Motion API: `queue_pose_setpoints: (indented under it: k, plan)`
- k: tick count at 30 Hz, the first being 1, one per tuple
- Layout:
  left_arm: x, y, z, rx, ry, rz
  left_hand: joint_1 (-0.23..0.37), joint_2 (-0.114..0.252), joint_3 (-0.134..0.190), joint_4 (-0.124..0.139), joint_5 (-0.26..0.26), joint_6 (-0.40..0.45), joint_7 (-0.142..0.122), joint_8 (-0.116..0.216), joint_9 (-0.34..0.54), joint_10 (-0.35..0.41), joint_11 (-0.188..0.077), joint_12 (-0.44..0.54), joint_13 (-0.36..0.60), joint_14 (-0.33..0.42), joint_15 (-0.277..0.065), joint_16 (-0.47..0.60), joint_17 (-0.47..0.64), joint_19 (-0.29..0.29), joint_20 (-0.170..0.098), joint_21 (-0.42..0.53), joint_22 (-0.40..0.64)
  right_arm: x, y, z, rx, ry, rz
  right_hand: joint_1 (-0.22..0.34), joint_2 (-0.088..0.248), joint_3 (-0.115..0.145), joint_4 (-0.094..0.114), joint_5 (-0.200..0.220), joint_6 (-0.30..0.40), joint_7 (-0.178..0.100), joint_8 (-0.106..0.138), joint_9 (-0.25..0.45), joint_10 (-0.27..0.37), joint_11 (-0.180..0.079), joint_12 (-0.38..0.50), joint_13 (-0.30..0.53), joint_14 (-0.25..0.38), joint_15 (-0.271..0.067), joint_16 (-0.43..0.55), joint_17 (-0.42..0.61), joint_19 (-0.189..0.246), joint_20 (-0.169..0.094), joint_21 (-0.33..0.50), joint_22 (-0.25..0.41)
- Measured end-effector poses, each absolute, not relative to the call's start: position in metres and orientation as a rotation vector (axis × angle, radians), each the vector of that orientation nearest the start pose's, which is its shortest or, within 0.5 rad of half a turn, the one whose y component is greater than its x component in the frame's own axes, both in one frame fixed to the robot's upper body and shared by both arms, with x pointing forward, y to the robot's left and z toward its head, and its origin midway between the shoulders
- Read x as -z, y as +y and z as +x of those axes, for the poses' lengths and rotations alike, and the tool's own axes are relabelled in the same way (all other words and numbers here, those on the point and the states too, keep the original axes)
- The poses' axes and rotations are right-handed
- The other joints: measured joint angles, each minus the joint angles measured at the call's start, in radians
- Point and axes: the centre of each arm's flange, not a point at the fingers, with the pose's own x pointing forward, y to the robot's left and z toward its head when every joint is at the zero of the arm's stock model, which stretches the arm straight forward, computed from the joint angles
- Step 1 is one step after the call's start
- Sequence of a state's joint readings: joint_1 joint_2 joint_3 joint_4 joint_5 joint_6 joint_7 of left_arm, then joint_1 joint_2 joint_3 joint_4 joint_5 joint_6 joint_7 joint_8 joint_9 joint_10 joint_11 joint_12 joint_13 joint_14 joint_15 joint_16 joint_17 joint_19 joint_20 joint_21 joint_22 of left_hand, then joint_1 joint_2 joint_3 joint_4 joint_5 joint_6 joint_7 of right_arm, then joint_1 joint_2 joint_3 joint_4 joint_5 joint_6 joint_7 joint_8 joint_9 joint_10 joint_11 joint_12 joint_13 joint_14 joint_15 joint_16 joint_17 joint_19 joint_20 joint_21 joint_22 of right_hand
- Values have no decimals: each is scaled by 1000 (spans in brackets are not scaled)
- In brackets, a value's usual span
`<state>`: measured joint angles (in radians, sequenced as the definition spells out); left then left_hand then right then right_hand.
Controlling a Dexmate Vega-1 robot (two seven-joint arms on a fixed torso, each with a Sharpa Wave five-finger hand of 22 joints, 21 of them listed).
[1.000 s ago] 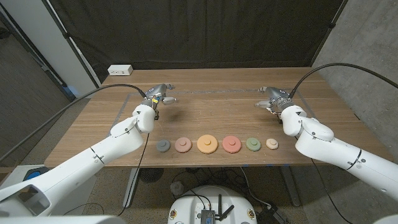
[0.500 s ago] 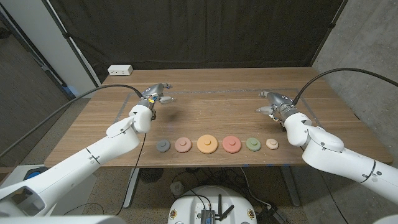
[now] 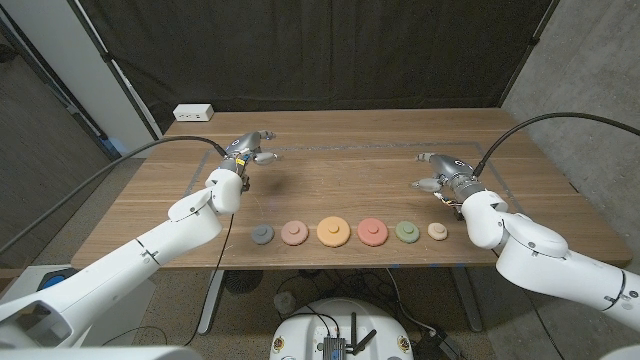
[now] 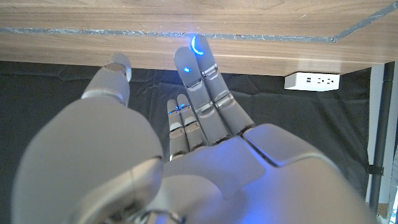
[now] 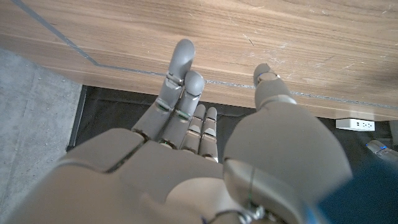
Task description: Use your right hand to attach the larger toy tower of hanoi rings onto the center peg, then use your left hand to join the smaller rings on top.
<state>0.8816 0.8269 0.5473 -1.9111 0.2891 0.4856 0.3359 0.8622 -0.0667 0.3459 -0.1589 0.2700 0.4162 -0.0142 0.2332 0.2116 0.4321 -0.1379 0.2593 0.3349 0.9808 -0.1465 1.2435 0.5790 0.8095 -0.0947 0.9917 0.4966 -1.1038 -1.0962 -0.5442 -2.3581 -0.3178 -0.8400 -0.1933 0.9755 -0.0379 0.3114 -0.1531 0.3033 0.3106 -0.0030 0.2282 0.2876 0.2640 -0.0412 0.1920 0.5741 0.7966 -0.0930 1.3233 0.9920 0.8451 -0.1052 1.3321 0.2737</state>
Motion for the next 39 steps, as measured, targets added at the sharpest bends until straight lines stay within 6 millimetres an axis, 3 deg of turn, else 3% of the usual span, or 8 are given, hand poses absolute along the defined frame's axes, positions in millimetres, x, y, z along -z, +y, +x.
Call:
queue_pose_setpoints:
  k: [7, 20, 30, 31, 39]
  plan:
    - [-17, 265, 577, -310, -566, 1097, 0, 0, -5, 3, 0, 0, 0, 0, 0, 9, -2, 0, 2, 0, 0, 7, -5, 0, 0, 8, -1, 40, -248, 478, 176, -356, -1343, 0, 0, -4, -4, 0, -22, 11, -11, -5, 0, 0, 0, -6, 0, 0, 0, -6, -11, 3, 8, -9]
    - [-17, 271, 575, -325, -578, 1078, 0, 10, -14, 3, 4, 0, 0, 0, 0, 9, -2, 0, 11, 0, 0, 18, -10, 0, 0, 20, -5, 47, -242, 465, 142, -334, -1397, 0, 0, -15, -1, 0, -38, 5, -18, -9, -7, -7, 0, -14, -14, 7, 0, -26, -23, 9, 16, -21]
    - [-16, 275, 576, -331, -572, 1079, -4, 14, -19, 3, 4, 5, -5, -5, 0, 9, -2, -5, 15, 0, 0, 22, -14, 0, 0, 31, -5, 48, -246, 465, 152, -303, -1418, 0, 0, -19, -6, 0, -38, 5, -18, -9, -7, -7, 0, -14, -18, 4, 0, -32, -29, 7, 23, -24]
    - [-17, 274, 575, -325, -582, 1073, -4, 14, -19, 3, 4, 5, -5, -5, 0, 9, -2, -5, 16, 0, 0, 22, -15, 0, 0, 31, -9, 52, -236, 455, 114, -318, -1431, 0, 0, -22, -3, 0, -38, 5, -18, -9, -7, -7, 0, -14, -18, 4, 0, -33, -29, 7, 25, -27]
    - [-16, 276, 575, -323, -582, 1077, 0, 18, -24, 2, 4, 9, -2, -5, 0, 9, -2, -5, 16, 0, 0, 29, -19, -5, 6, 37, -10, 57, -231, 448, 91, -308, -1450, 0, 0, -32, -1, -4, -38, 5, -18, -14, -7, -7, 4, -13, -23, 9, 0, -39, -39, 11, 40, -37]
